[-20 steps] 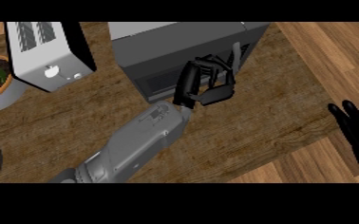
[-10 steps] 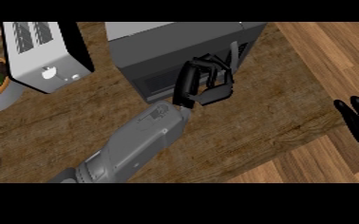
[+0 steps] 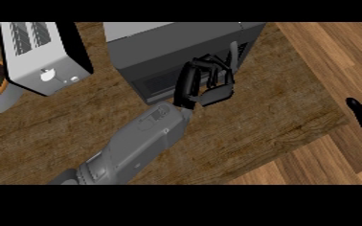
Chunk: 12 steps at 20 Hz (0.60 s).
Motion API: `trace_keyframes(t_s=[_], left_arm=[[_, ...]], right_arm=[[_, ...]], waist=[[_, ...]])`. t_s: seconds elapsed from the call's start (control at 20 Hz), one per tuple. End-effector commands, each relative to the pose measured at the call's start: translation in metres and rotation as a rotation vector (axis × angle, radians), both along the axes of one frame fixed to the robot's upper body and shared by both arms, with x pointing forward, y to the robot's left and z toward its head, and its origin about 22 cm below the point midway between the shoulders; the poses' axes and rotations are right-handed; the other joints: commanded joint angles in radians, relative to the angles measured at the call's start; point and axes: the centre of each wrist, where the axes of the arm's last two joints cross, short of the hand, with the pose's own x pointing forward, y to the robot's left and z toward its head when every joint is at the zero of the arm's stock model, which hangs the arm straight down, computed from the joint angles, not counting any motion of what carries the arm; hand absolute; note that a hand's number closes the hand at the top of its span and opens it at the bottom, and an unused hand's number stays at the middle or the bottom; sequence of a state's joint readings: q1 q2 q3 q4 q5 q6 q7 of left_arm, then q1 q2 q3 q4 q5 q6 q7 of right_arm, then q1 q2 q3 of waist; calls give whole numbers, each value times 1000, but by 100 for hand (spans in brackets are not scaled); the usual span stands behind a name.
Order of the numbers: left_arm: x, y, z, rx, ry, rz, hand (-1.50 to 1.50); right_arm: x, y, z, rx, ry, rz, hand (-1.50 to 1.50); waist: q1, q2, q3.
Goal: Pick up the milk, place it into the microwave and close the microwave
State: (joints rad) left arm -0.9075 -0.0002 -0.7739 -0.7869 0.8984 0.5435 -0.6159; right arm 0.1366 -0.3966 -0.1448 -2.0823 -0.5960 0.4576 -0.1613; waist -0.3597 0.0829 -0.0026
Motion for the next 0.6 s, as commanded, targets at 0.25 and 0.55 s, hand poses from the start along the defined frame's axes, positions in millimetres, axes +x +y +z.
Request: trace_keyframes(t_s=[0.25, 0.55], left_arm=[[17, 3, 8, -4, 10, 27, 150], [15, 4, 2, -10, 3, 31, 150]], right_arm=[[1, -4, 10, -3, -3, 1, -150], [3, -5, 15, 5, 1, 20, -150]], waist=[[-14, 15, 0], [-15, 19, 0]])
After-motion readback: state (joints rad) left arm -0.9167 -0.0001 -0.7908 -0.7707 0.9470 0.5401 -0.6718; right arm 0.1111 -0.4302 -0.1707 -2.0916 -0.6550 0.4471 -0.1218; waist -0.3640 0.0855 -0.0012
